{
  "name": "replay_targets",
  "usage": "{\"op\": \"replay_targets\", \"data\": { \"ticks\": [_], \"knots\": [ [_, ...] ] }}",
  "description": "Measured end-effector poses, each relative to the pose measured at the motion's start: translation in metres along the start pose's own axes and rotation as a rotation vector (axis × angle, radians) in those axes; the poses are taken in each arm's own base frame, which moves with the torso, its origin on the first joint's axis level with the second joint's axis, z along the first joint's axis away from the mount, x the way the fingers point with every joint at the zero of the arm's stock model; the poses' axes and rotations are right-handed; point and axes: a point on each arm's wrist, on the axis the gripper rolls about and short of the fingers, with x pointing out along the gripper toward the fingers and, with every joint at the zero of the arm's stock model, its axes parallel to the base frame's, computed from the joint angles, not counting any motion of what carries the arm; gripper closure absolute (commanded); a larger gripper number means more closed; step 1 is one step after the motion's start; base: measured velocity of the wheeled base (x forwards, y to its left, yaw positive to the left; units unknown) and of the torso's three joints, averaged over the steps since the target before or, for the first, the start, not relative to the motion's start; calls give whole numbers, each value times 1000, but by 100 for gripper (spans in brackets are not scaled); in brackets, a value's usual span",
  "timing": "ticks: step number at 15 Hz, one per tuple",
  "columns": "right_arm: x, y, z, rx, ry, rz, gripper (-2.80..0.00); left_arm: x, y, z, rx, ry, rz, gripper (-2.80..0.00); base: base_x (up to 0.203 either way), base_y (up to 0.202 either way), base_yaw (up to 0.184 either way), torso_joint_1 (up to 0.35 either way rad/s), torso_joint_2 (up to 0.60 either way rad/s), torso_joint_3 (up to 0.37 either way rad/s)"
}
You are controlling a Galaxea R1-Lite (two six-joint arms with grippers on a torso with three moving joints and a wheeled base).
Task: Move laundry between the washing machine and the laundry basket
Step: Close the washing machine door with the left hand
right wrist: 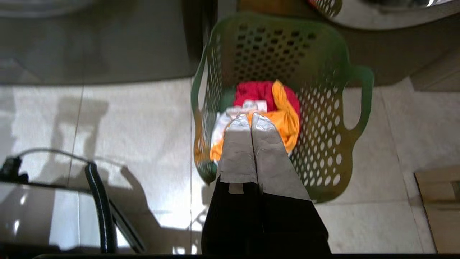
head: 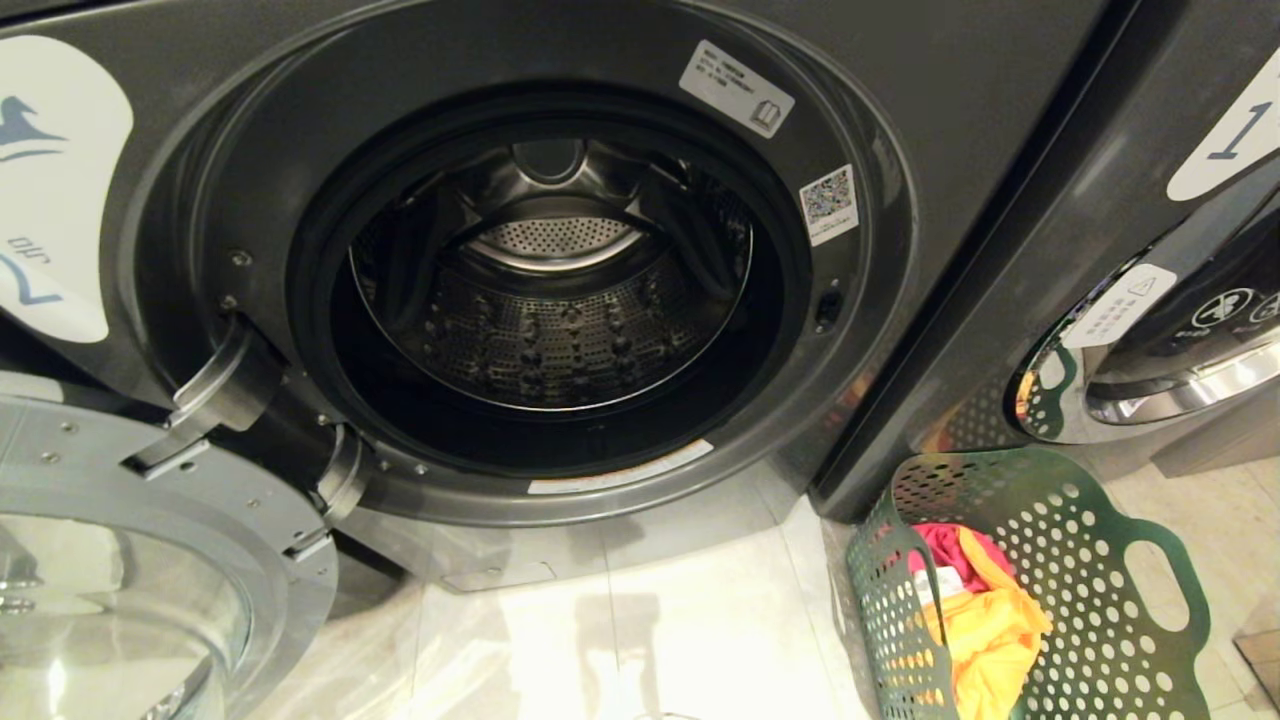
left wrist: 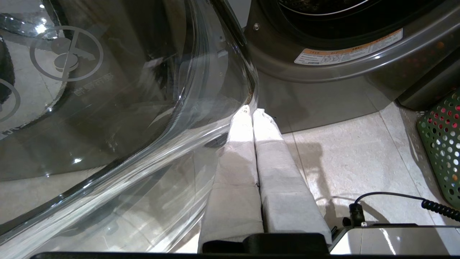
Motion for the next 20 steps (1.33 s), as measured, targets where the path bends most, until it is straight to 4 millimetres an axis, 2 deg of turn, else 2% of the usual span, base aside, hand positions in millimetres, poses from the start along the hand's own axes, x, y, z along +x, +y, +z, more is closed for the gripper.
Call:
{"op": "replay_targets", "data": {
  "ticks": [3,20],
  "knots": [
    [-4,0,-2,88,-62,-7,0,0,0,0,0,0,0,0,0,0,0,0,0,0],
    [-6,0,-3,90,-82,-20,0,0,0,0,3,0,0,0,0,0,0,0,0,0]
  ]
}}
